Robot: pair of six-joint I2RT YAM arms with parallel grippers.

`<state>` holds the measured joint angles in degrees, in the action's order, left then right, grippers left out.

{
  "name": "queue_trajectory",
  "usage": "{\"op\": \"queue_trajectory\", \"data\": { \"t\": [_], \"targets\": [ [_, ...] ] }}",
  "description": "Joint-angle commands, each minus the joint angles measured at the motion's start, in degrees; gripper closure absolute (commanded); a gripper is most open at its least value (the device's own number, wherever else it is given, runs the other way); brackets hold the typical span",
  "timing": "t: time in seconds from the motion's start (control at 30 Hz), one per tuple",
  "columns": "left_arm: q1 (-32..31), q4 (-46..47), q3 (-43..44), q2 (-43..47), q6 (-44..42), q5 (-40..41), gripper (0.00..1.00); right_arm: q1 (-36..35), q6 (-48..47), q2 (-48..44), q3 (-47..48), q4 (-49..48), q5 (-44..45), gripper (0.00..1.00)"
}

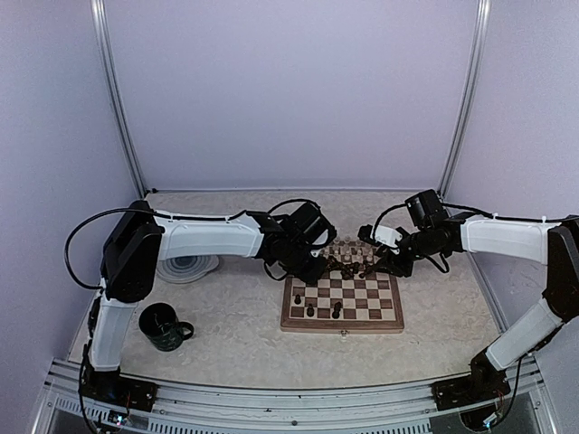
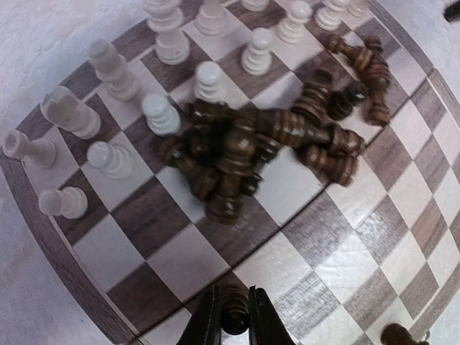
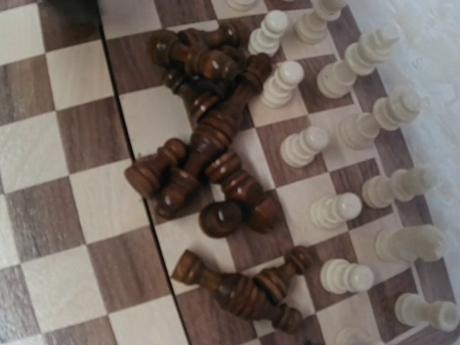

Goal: Set up the chess pieces on the board
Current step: Place the pawn at g7.

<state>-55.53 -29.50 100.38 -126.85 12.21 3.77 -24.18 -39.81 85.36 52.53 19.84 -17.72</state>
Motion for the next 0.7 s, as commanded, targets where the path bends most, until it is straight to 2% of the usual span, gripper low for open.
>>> {"op": "queue_trajectory", "data": {
  "t": [0.0,0.33,0.67],
  "targets": [
    [-2.5,-1.5,-2.6,5.8,0.2,1.1,0.86,-0.5,-0.3,0.2,-0.7,0.4,0.0,0.57],
    [-4.7,-4.1,-6.0,7.4,1.5,1.3,0.87,-0.6,0.0,0.5,-0.3,0.8,-0.4,0.57],
    [-5.4,-5.4,-5.8,6.3,1.6,0.1,0.87,-0.8,0.0,0.6,-0.3,0.9,-0.5,0.57]
  ]
}}
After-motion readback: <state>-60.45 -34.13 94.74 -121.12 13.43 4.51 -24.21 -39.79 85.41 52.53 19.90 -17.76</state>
